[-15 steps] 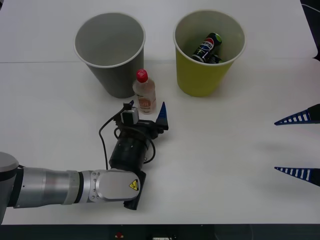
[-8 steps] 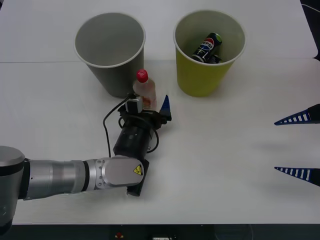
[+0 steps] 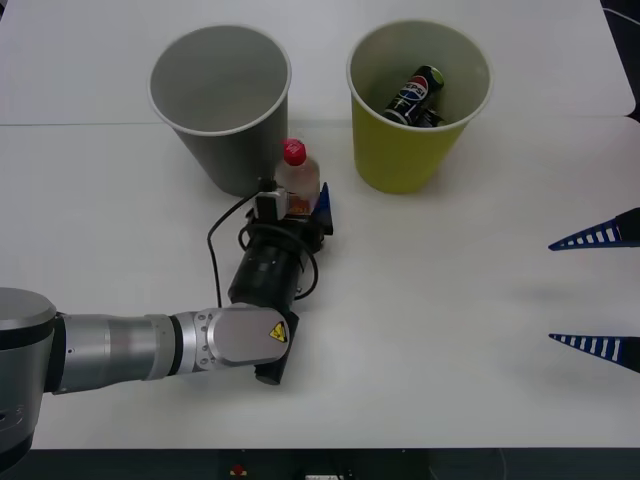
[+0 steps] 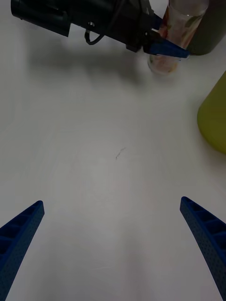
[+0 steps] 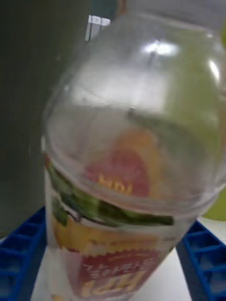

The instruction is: Put the can into the green bin and the plastic bottle into the gray bin

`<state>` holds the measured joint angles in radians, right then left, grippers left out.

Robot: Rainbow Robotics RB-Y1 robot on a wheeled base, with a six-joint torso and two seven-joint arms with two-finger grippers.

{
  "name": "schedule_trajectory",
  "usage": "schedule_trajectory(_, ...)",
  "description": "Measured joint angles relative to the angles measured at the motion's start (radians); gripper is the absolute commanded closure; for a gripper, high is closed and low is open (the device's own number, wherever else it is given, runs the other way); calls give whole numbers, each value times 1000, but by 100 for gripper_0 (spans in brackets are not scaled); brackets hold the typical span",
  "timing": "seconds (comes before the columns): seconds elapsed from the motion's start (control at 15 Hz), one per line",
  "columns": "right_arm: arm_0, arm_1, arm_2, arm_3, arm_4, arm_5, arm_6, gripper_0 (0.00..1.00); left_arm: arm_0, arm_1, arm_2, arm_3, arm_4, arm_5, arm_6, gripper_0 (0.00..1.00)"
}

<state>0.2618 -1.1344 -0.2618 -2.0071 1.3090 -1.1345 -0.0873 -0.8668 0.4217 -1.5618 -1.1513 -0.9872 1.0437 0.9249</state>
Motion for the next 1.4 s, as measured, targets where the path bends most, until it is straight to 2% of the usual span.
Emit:
schedule_trajectory(0.4,0,0,0,0,0,0,0,0,1,7,-1,-4,-66,-9,6,100)
schedule_trajectory(0.73,0,0,0,0,0,0,0,0,19,83,-1,-127,-161,-27,29,100)
schedule_trajectory(1.13,0,0,0,0,0,0,0,0,84,267,-9,-344,-348,-27,91,100)
schedule_trajectory(1.33,0,0,0,0,0,0,0,0,90,388,-52,-385,-529,-33,279,100)
schedule_trajectory(1.4,0,0,0,0,0,0,0,0,94,448,-59,-399,-603,-60,351,100)
